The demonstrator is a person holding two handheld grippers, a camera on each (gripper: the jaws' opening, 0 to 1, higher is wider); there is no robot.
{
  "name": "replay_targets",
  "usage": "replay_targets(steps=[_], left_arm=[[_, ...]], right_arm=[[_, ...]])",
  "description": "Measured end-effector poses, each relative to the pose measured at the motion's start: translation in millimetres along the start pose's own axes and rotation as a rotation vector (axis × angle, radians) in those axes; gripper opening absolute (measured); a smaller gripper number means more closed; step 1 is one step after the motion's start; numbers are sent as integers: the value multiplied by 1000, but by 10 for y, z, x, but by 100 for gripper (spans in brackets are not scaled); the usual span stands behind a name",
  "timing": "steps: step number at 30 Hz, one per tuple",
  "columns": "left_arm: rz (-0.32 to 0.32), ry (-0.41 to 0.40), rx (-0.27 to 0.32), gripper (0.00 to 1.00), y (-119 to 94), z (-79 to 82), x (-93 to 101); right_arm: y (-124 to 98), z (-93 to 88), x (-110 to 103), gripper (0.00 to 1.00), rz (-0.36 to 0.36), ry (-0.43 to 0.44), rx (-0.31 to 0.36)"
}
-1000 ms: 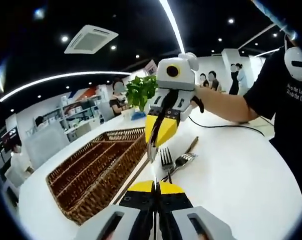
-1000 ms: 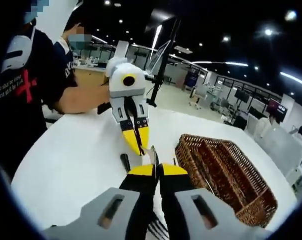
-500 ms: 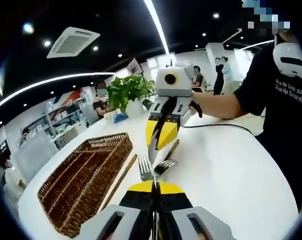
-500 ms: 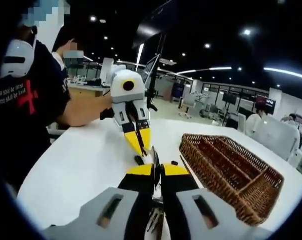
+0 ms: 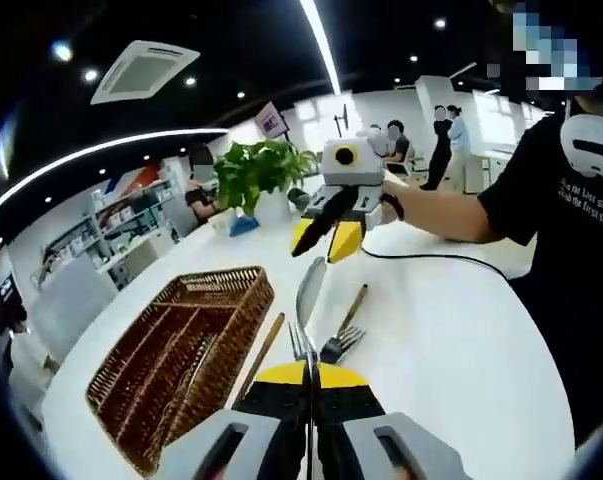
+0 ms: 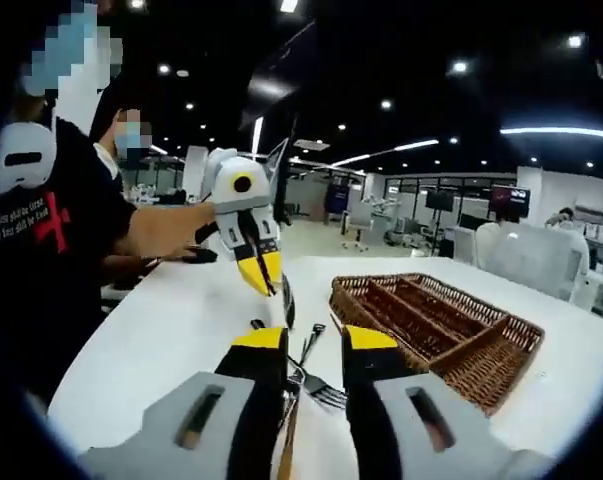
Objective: Arrange the knives, forks, and spoons in their matching storage slots by inserting each utensil handle-first until every utensil is classified and aligned in the correct compartment
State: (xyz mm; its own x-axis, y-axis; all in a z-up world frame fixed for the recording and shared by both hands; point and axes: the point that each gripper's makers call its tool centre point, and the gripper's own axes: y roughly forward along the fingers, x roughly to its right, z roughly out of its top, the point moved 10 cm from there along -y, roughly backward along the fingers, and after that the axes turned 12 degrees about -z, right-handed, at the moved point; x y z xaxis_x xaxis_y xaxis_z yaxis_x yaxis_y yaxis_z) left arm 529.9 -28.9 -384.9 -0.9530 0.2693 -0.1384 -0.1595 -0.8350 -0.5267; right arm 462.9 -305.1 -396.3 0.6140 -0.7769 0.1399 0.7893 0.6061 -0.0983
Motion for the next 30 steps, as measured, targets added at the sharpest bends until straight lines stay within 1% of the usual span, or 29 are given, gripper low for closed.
replay_targets(steps=[1,3,4,6,7,8,9,10,11,12,14,15,17,19,21,26,28,29,30], left_arm=[[12,10,-7,0,-27,38,-11],[24,23,-23,0,-60,93,-23],[32,31,-39,0,-88,142,-35],[48,48,-56,0,-130,232,-54],[52,54,-57,0,-145,273,-61],[53,61,-59,0,-156,303,-67],[60,74,-62,0,-172,349,-84],[75,87,-63,0,-180,377,-107],[90,92,-62,0,-179,389,-127],[94,93,-68,0,-172,390,-147],[105,103,-78,0,-165,388,-169],[113,110,-84,0,-163,393,-180],[115,116,-82,0,-165,416,-186],[119,124,-71,0,-176,461,-178],[118,135,-70,0,-182,497,-159],[111,160,-102,0,-192,519,-139],[113,163,-115,0,-199,514,-145],[111,166,-121,0,-201,512,-145],[113,169,-125,0,-204,512,-150]], right_arm=[[-21,12,30,26,-30,5,-9],[-67,78,60,39,-83,9,0],[-99,138,81,51,-140,4,25],[-134,187,80,72,-155,7,15],[-156,216,64,84,-160,-2,18],[-172,245,76,95,-172,-18,33],[-187,282,72,99,-190,-12,41],[-215,300,90,100,-197,-16,30],[-218,300,107,99,-217,9,29],[-199,292,142,100,-219,11,23],[-205,237,153,100,-220,10,-33],[-201,200,173,100,-236,-1,-61],[-179,178,197,100,-247,-3,-63],[-169,169,232,100,-243,7,-62],[-199,177,224,100,-248,8,-56],[-206,174,234,99,-248,15,-53],[-205,161,256,100,-262,26,-56],[-204,158,253,100,-263,24,-57],[-205,158,248,100,-275,-22,-62]])
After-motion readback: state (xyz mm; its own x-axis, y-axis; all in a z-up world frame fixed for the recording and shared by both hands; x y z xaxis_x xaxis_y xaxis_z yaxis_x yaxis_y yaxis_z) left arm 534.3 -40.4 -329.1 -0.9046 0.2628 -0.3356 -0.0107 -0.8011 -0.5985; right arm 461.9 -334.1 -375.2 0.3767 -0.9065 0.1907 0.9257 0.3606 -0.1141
